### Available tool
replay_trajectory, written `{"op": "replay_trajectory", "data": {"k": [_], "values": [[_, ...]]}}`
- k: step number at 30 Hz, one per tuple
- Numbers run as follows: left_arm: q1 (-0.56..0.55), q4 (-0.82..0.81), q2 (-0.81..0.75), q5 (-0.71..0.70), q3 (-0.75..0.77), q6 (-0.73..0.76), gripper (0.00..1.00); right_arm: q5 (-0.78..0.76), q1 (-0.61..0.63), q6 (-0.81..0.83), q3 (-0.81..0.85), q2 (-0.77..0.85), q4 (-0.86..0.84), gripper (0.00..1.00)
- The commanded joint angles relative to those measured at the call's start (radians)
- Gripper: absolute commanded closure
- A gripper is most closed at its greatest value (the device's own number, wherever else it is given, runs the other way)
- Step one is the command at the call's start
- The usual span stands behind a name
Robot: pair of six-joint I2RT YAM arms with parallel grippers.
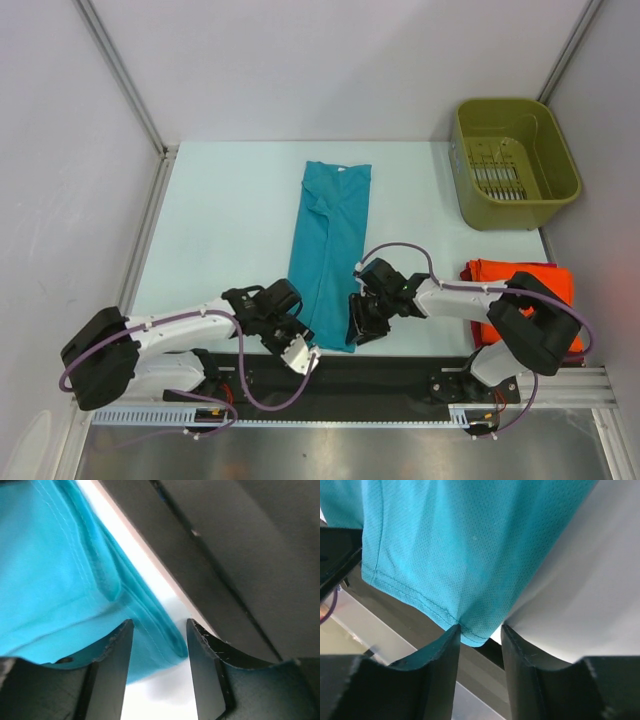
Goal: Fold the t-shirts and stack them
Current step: Fold the tshirt
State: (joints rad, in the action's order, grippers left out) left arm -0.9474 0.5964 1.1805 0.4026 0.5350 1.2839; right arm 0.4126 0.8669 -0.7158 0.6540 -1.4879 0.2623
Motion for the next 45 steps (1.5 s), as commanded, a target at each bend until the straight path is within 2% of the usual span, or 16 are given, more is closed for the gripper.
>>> {"op": "replay_trajectory", "data": {"k": [1, 4, 6, 7, 10, 13, 15, 18, 21, 25, 29, 32, 36, 41, 45], "values": [[0.01, -0.073, 0.019, -0.019, -0.043, 0.058, 0.48, -0.031, 0.017, -0.011, 0.003, -0.054, 0.022, 0.6], [0.01, -0.073, 0.011, -0.015, -0.064, 0.069, 0.49, -0.028, 0.023, -0.017, 0.006, -0.072, 0.015, 0.69], [0.01, -0.076, 0.005, -0.019, -0.076, 0.069, 0.53, -0.02, 0.023, -0.014, 0.007, -0.08, 0.015, 0.8], [0.012, -0.079, 0.004, -0.019, -0.078, 0.068, 0.63, -0.02, 0.023, -0.011, 0.01, -0.083, 0.018, 0.86], [0.01, -0.086, 0.004, -0.027, -0.078, 0.06, 0.88, -0.034, 0.021, -0.004, 0.022, -0.077, 0.04, 0.93], [0.012, -0.07, -0.004, -0.025, -0.081, 0.061, 1.0, -0.051, 0.015, 0.006, 0.036, -0.06, 0.067, 0.96], [0.012, -0.067, -0.01, -0.021, -0.076, 0.054, 1.0, -0.051, 0.009, 0.009, 0.047, -0.057, 0.078, 1.0], [0.015, -0.046, -0.013, -0.015, -0.023, 0.022, 1.0, -0.051, -0.012, 0.024, 0.084, -0.045, 0.118, 1.0], [0.076, 0.031, -0.001, 0.041, 0.073, 0.0, 1.0, -0.064, -0.057, 0.05, 0.155, -0.022, 0.187, 1.0], [0.235, 0.081, 0.051, 0.062, 0.199, 0.032, 1.0, -0.084, -0.152, 0.119, 0.264, -0.021, 0.275, 1.0], [0.326, 0.108, 0.192, 0.076, 0.362, 0.066, 1.0, -0.087, -0.25, 0.2, 0.387, -0.084, 0.314, 1.0], [0.387, 0.151, 0.339, 0.099, 0.593, 0.065, 1.0, -0.093, -0.334, 0.254, 0.51, -0.164, 0.319, 1.0], [0.446, 0.14, 0.497, 0.091, 0.784, 0.058, 1.0, -0.098, -0.428, 0.295, 0.669, -0.287, 0.296, 1.0], [0.483, 0.109, 0.677, 0.073, 0.974, 0.029, 1.0, -0.103, -0.489, 0.302, 0.826, -0.419, 0.272, 1.0], [0.49, 0.031, 0.748, 0.059, 1.028, -0.026, 1.0, -0.083, -0.508, 0.311, 0.907, -0.521, 0.244, 1.0]]}}
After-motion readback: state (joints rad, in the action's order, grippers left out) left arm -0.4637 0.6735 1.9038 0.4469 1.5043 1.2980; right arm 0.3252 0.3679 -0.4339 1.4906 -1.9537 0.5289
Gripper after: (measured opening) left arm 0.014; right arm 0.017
